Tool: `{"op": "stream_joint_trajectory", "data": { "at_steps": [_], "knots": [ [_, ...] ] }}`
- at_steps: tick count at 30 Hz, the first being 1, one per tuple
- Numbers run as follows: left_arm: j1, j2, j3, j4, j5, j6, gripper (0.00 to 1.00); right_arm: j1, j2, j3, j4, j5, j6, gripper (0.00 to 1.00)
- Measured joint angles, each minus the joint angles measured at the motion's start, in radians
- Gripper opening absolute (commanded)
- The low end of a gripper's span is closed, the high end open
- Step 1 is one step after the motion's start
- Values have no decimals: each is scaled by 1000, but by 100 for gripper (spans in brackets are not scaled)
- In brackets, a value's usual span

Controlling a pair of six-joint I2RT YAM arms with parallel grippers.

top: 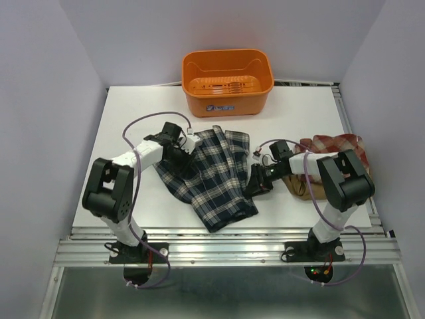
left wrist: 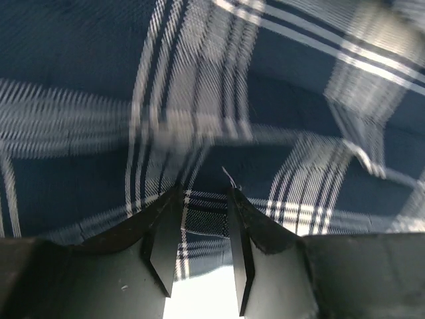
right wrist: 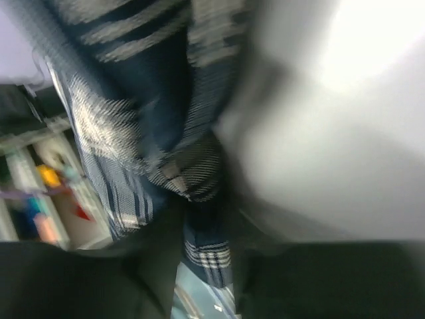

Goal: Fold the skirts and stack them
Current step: Fold the skirt

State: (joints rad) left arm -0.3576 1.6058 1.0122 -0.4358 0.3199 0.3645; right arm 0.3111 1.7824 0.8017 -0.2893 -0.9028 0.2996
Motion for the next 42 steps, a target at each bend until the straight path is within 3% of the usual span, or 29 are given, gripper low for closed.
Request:
{"op": "stream_joint_trajectory", "data": {
  "at_steps": [5,8,11,15,23,28,32,36,39,42],
  "knots": [
    [11,169,115,-3,-28,3,44,24,-103,24,-101,93,-63,53],
    [24,220,195,35,-36,24,52,-1,-140,81,-180,180,-102,58],
    [34,210,216,55,-9,55,61,-35,-180,164,-233,263,-133,60],
    [41,83,186,74,58,60,72,-56,-178,376,-228,306,-113,61],
    [53,-249,117,163,120,-48,79,-55,114,671,-34,316,43,59],
    [80,-301,104,184,121,-98,84,-54,311,748,24,317,139,62],
    [88,-315,48,127,215,-2,84,-50,385,794,54,315,179,62],
    [-72,-364,-47,34,182,148,85,-43,406,811,84,301,207,62],
    [-285,-418,-156,16,106,231,85,-35,406,816,100,291,226,62],
    [-321,-424,-184,5,63,256,85,-27,406,817,119,287,245,63]
  ]
}}
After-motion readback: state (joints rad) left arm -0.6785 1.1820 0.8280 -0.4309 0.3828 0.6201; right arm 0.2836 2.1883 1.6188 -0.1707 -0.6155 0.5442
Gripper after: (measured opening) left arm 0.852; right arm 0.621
